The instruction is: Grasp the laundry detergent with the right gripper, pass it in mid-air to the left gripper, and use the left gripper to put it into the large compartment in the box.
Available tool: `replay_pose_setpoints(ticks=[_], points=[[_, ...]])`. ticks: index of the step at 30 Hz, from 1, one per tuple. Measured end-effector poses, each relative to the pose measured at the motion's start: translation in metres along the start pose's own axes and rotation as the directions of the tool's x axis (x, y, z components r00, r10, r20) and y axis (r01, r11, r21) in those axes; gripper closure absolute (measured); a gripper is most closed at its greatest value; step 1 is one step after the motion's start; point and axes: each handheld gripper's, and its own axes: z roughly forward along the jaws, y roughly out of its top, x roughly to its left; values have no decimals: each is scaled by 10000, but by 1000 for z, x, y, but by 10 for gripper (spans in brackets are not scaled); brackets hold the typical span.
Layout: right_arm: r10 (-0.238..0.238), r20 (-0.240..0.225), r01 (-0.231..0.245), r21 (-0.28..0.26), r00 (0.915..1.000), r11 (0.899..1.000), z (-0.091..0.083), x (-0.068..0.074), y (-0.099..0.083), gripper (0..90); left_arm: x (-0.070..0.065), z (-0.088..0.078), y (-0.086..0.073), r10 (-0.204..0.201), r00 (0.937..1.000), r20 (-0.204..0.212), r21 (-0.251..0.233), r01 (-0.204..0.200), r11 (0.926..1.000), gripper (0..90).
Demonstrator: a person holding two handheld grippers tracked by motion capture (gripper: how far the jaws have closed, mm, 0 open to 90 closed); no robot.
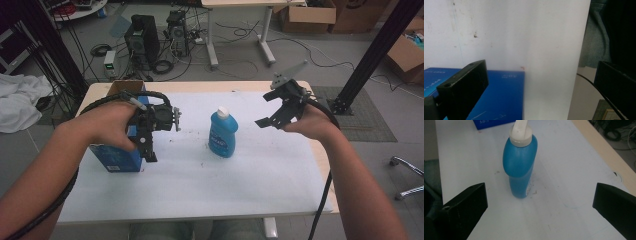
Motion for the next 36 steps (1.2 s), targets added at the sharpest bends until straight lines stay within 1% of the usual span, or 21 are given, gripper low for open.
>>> replay_pose_setpoints(ticks=[1, 2, 4, 5, 8, 10, 11, 13, 16, 17, 19, 20, 22, 23, 25, 26, 27, 29, 32, 35, 36], points=[[116, 55, -115, -264, 9999, 9996, -1, 1, -5, 0, 1, 0, 0, 34, 10000, -19, -9, -34, 10000, 1], [242, 72, -238, -518, 9997, 9984, -1, 1, -10, 0, 0, 1, 0, -41, 10000, -10, -118, 41, 9999, 1], [377, 233, -352, -978, 9990, 9946, -1, 5, -20, 0, 1, 2, 0, 6, 10000, -6, -116, -6, 9999, 1], [435, 430, -379, -1228, 9981, 9917, -1, 7, -25, 0, 1, 2, 0, 27, 10000, -3, -113, -27, 9999, 1], [606, 593, -481, -1925, 9964, 9801, 4, 15, -40, 0, 2, 2, 1, 88, 10000, -12, -31, -88, 10000, 1], [697, 536, -561, -2222, 9961, 9734, 10, 20, -48, 0, 3, 2, 0, 80, 10000, -13, -57, -80, 10000, 1], [730, 658, -552, -2396, 9952, 9693, 14, 23, -53, 0, 3, 1, 0, 100, 9999, -14, -53, -100, 9999, 1], [822, 636, -627, -2634, 9946, 9626, 22, 27, -61, 0, 3, 1, 0, 71, 10000, -4, -76, -71, 9999, 1], [1004, 659, -778, -2842, 9928, 9556, 35, 31, -71, 0, 4, 0, -2, 110, 9999, -46, -53, -111, 9999, 1], [1001, 617, -785, -2869, 9931, 9548, 39, 32, -73, 0, 4, 0, -2, 111, 9999, -28, -48, -111, 9999, 1], [920, 772, -648, -3006, 9928, 9515, 45, 35, -76, 0, 4, 1, -3, 132, 9999, -48, -99, -132, 9999, 1], [891, 628, -653, -3115, 9940, 9480, 49, 36, -77, 0, 3, 1, -3, 125, 9999, -32, -67, -125, 9999, 1], [863, 671, -609, -3159, 9940, 9468, 57, 39, -79, 0, 3, 2, -3, 137, 9999, -30, -76, -137, 9999, 1], [869, 615, -633, -3150, 9943, 9470, 62, 40, -80, 0, 3, 2, -2, 169, 9998, -42, -62, -169, 9998, 1], [836, 676, -586, -3110, 9942, 9486, 72, 42, -82, 0, 2, 2, -3, 158, 9999, -32, -82, -159, 9998, 1], [894, 620, -652, -3180, 9941, 9458, 76, 42, -83, 0, 2, 2, -2, 167, 9999, -35, -65, -167, 9998, 1], [946, 707, -666, -3261, 9930, 9430, 80, 42, -85, 0, 2, 2, -3, 172, 9998, -54, -67, -172, 9998, 1], [1032, 560, -784, -3381, 9931, 9378, 88, 42, -88, 0, 1, 2, -3, 177, 9998, -63, -85, -178, 9998, 1], [1091, 480, -869, -3349, 9929, 9382, 102, 42, -91, 0, 2, 0, -3, 179, 9998, -88, -169, -181, 9997, 1], [1179, 411, -969, -3417, 9922, 9348, 114, 41, -92, 0, 1, 0, -3, 155, 9998, -120, -161, -157, 9997, 1], [1241, 372, -1036, -3475, 9916, 9319, 118, 41, -91, 0, 1, 0, -4, 140, 9999, -95, -153, -141, 9998, 1]])
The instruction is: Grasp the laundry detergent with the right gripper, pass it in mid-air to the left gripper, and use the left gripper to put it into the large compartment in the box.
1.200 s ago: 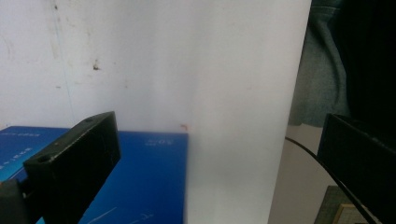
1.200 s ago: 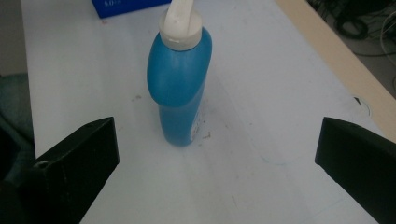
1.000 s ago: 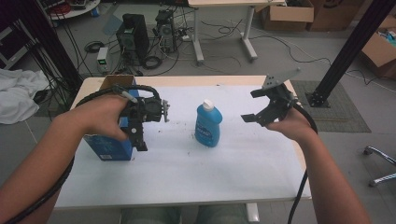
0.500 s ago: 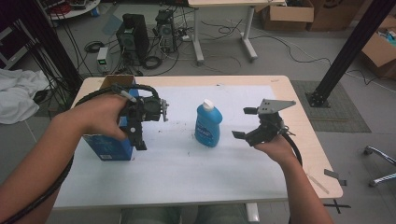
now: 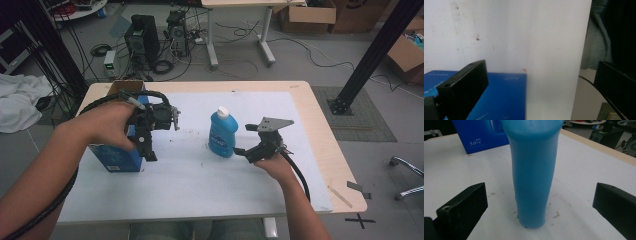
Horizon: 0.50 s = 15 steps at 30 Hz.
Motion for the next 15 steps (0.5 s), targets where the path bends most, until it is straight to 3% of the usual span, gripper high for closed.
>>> replay_pose_setpoints(ticks=[15], points=[[160, 65, -157, -436, 9999, 9989, 40, 6, -9, 0, -1, 3, -6, -88, 10000, 4, -67, 88, 9999, 1]])
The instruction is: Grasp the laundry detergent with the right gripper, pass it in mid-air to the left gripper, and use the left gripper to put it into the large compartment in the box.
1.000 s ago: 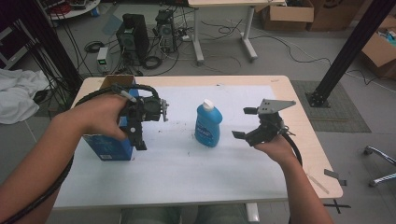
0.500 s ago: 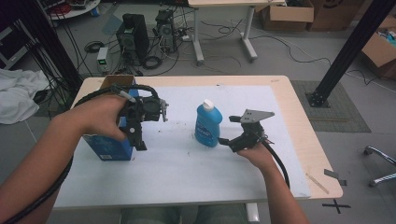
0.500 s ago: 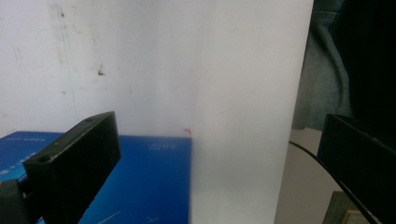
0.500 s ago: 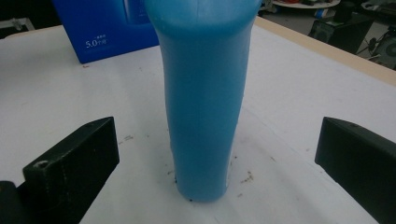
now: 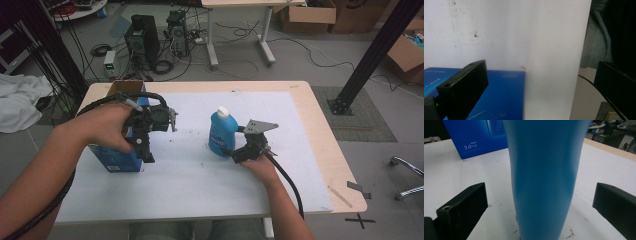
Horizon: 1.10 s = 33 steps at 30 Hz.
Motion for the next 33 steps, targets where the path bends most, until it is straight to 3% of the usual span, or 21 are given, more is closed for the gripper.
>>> replay_pose_setpoints(ticks=[18, 33], points=[[343, 566, -313, -534, 9978, 9981, 22, 1, -3, 5, -1, -2, -3, -60, 10000, -22, 47, 61, 10000, 1], [420, 792, -350, -873, 9960, 9956, 23, 2, -1, 133, -1, 2, -3, -122, 9999, 9, 32, 122, 9999, 1]])
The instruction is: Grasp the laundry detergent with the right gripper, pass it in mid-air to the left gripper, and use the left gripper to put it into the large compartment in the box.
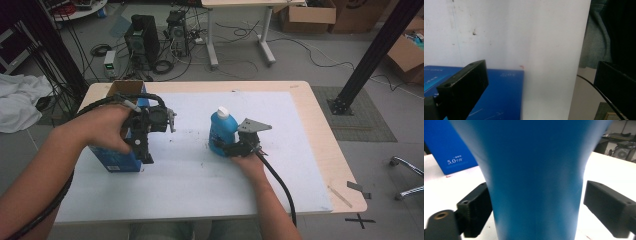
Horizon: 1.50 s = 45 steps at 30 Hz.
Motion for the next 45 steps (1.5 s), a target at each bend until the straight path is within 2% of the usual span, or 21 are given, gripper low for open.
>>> replay_pose_setpoints(ticks=[7, 16, 28, 35, 45], points=[[-17, -75, 17, 16, 10000, 10000, 0, -1, -1, 204, 0, 1, -1, -25, 10000, 32, 66, 25, 10000, 1], [53, -117, -54, -84, 9999, 9999, -3, -1, -3, 251, 1, 1, 1, 7, 10000, 19, 51, -7, 10000, 1], [-77, -240, 75, -60, 9997, 10000, -3, 0, -2, 325, 1, 2, 3, 5, 10000, -11, 1, -5, 10000, 1], [-47, -435, 47, -17, 9990, 10000, -3, 1, -3, 369, 1, 2, 2, 24, 10000, -11, 65, -24, 10000, 1], [-169, -356, 167, -55, 9992, 9998, -3, 2, -3, 420, 2, 3, 2, 27, 10000, -11, 79, -27, 10000, 1]])
